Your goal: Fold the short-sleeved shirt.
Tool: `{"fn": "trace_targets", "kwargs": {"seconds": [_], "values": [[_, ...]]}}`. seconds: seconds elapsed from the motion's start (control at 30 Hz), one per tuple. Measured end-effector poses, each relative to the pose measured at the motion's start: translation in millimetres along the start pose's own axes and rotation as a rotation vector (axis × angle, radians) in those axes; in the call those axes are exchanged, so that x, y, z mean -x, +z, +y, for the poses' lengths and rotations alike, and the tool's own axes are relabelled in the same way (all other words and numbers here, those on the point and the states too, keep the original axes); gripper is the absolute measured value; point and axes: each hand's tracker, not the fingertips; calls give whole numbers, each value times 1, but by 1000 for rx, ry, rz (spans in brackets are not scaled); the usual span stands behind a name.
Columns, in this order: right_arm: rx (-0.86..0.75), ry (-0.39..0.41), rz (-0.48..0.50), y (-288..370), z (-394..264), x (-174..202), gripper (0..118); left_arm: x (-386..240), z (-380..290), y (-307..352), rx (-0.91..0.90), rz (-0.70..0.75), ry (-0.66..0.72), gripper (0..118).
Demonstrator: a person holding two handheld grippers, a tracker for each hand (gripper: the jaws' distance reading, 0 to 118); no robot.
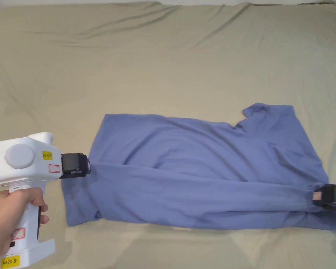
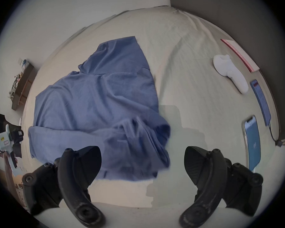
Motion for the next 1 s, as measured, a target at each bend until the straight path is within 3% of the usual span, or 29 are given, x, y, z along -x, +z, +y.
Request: {"fn": "trace_targets", "kwargs": {"seconds": [0.03, 0.07, 0.1, 0.13, 0.17, 0.37, 0.4, 0.43, 0.47, 0.5, 0.53, 0.6, 0.63, 0.7, 0.73, 0.8, 0.83, 0.87, 0.9, 0.93, 0.97, 1.0], "values": [[-9, 1, 4, 5, -11, -3, 88, 7, -8, 6, 3, 9, 5, 108], [-19, 5, 20, 8, -21, -5, 59, 13, -16, 11, 4, 7, 6, 99], [-39, -3, 26, 13, -34, -8, 11, 5, -36, 30, 8, 4, 5, 75], [-40, -13, 26, 13, -45, -10, 0, 10, -46, 36, 7, -5, 5, 19], [-44, -29, 20, 12, -55, -11, 0, 13, -54, 38, 15, -16, -2, 0], [-21, -94, 50, 10, -94, -12, 0, -7, -94, 32, 80, -67, -12, 0], [-16, -95, 58, 5, -92, -15, 0, -12, -95, 31, 82, -66, -3, 23], [-7, -90, 62, 4, -94, -14, 0, -19, -96, 24, 90, -65, 4, 88], [-6, -86, 61, 4, -96, -13, 0, -21, -93, 9, 136, -40, -11, 118], [-9, -82, 61, 4, -98, -12, 0, -21, -83, -2, 26, -114, -52, 114], [-7, -78, 63, 15, -94, -8, 0, -22, -83, -8, 99, -33, -27, 110], [-10, -76, 65, 16, -96, -6, 0, -25, -79, -18, 103, -40, -22, 108], [-12, -71, 68, 15, -95, -6, 0, -36, -86, -6, 69, -35, -23, 89], [-13, -58, 51, 14, -89, -9, 0, -38, -83, 0, 59, -47, -29, 17], [-23, -40, 39, 14, -88, -9, 0, -41, -84, 2, 51, -89, -52, 5], [-31, -21, 21, 15, -82, -7, 0, -43, -68, -1, 27, 27, -147, 5], [-38, -18, 14, 15, -80, -7, 0, -40, -65, -1, 22, -5, -134, 5], [-46, -17, 15, 15, -77, -8, 3, -37, -61, 0, 23, -12, -124, 5], [-52, -11, 16, 14, -74, -7, 27, -44, -72, 6, 32, -12, -107, 5], [-53, -1, 2, 16, -69, -4, 83, -42, -71, 7, 34, -21, -96, 5], [-48, 7, 5, 13, -66, -3, 111, -41, -71, 8, 31, -27, -91, 5], [-18, 21, 24, 6, -63, -2, 116, -42, -72, 8, 43, -44, -83, 5]]}}
